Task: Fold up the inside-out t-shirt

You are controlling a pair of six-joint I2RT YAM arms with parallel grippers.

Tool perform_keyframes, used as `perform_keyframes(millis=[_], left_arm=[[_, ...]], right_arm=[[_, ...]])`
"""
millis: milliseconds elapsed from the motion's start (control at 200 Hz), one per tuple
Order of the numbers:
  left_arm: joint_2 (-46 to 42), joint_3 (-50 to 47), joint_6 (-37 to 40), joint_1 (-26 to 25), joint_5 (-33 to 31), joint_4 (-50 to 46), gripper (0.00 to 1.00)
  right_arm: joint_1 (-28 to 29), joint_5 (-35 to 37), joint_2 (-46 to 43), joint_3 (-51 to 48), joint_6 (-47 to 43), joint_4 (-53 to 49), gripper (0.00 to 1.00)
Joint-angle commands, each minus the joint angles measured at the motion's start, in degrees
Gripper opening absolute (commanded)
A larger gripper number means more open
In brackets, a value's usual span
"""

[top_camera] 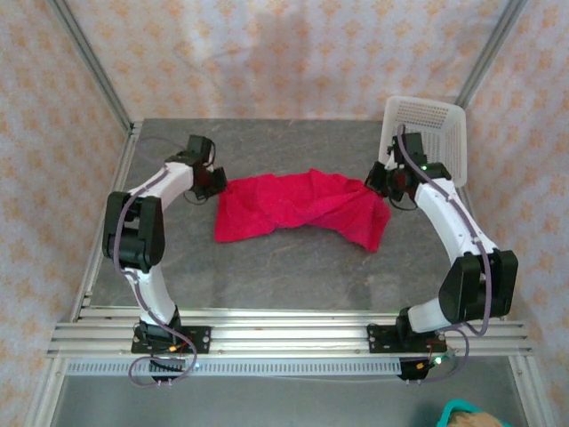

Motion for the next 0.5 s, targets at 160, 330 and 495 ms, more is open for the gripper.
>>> perform_keyframes(millis=[160,330,495], left_arm=[[-12.6,20.0,-18.6,14.2,17.7,8.9,0.0],[-12.2,30.0,-26.4,19.9,24.0,10.7,0.0],[-13.9,33.6,-26.1,20.6,26.0,7.9,0.0]], right_arm=[[-5.6,1.7,-1.7,21.9,2.4,-3.5,0.0],[-5.8,1.1,-3.0,29.4,5.3,-2.7,0.0],[-5.5,-5.4,-4.0,29.9,8.0,-2.1,0.0]])
